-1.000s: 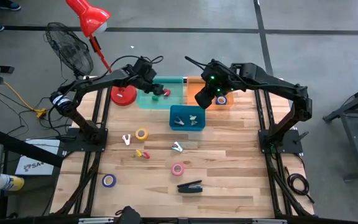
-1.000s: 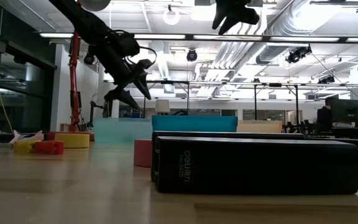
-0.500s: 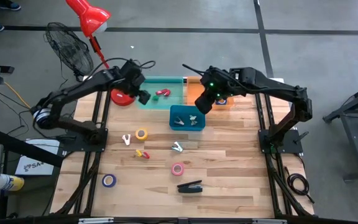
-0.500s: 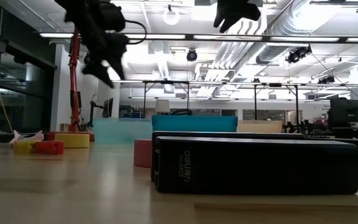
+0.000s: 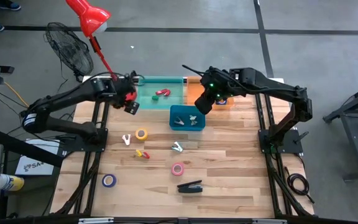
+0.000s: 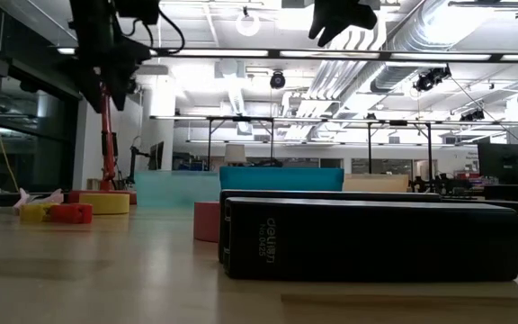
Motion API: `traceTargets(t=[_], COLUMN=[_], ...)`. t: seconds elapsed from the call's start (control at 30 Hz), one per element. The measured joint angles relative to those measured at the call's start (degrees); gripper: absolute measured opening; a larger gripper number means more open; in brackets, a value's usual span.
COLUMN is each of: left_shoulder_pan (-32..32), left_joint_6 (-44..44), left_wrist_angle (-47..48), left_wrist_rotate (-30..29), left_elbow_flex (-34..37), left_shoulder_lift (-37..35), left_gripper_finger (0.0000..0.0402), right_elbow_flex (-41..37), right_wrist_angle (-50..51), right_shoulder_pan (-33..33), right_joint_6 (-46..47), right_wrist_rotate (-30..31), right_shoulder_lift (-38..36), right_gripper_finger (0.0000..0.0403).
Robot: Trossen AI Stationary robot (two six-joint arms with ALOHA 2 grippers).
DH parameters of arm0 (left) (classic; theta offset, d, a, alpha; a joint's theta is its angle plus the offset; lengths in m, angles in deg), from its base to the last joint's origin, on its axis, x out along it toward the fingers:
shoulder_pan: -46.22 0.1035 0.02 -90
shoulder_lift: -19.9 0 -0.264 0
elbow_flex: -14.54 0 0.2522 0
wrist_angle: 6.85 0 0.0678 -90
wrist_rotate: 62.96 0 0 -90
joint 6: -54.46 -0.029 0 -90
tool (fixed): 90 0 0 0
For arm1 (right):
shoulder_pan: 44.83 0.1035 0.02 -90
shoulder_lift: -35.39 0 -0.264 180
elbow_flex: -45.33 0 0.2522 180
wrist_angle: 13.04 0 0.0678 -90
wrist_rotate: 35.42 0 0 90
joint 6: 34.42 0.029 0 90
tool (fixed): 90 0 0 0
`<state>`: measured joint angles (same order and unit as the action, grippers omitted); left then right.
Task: Pick and place Stapler, Stapler remover, tape
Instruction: Put the pink staple remover into the blue bin
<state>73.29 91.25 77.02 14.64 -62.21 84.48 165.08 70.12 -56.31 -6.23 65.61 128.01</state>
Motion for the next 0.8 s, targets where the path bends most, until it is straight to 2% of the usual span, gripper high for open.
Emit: traceTargets(t=[0.2,0.47,0.8], left_shoulder_pan=[-7.9,-18.8,-31.9], left_joint_6=[10.3,30.5,52.9], left_wrist_angle=[3.9,1.7,-7.5], left_wrist_rotate=[-5.1,-2.7,-0.6], left_elbow_flex=[2.4,13.0,22.4], left_shoulder_lift=[-2.1,-4.0,-3.9], left_gripper_finger=[0.0249,0.0249,0.025], right_elbow_flex=[0.0,0.0,0.0], right_wrist_angle=[1.1,3.9,4.1], right_shoulder_pan=[0.0,-0.1,-0.2], right_joint_6=[-0.5,-4.3,-9.0], right_wrist_rotate=[0.6,1.3,1.7], right_shoulder_lift=[0.0,0.0,0.0], right_gripper_finger=[0.0124,0.0124,0.0124])
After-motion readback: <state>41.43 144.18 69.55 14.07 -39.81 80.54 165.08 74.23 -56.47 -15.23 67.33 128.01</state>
